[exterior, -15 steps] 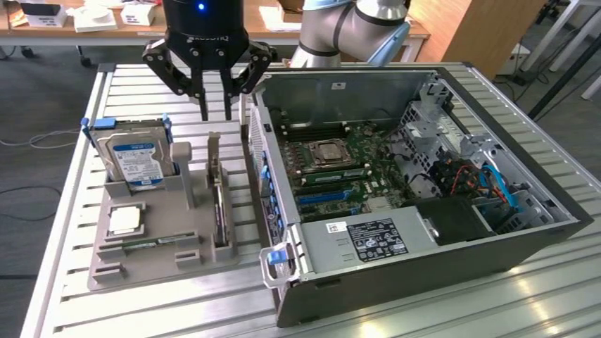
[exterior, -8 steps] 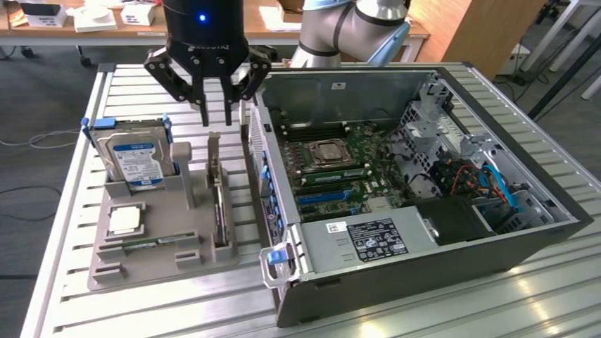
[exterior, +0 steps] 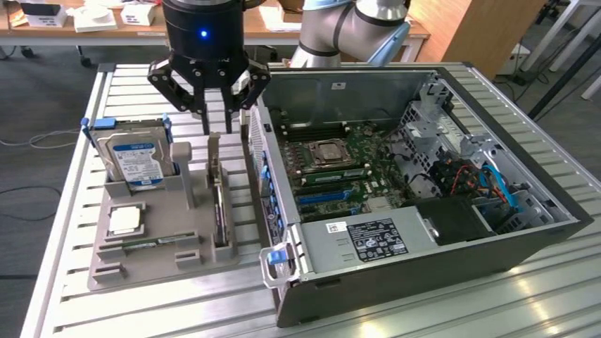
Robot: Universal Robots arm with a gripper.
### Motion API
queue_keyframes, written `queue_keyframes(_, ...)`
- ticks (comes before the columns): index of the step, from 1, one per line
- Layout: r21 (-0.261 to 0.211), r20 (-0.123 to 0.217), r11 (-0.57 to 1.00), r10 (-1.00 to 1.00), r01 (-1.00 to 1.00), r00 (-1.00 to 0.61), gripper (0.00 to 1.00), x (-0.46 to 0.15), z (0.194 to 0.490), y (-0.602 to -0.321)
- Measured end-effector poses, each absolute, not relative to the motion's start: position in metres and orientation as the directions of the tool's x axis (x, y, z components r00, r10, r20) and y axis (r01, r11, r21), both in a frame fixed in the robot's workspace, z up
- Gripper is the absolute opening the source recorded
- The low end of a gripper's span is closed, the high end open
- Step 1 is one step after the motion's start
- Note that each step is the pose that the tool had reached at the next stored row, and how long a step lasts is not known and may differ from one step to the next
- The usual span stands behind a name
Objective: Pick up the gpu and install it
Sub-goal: 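Pick up the gpu and move the gpu toward the slot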
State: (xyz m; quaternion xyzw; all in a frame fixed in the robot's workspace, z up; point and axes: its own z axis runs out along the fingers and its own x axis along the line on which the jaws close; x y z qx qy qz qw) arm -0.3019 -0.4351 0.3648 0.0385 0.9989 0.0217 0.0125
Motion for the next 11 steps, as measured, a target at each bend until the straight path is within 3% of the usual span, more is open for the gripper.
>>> queue_keyframes(11, 0.043, -0.023, 0.996, 0.077, 0.076, -0.997, 0.36, -0.302, 0.348, -0.435)
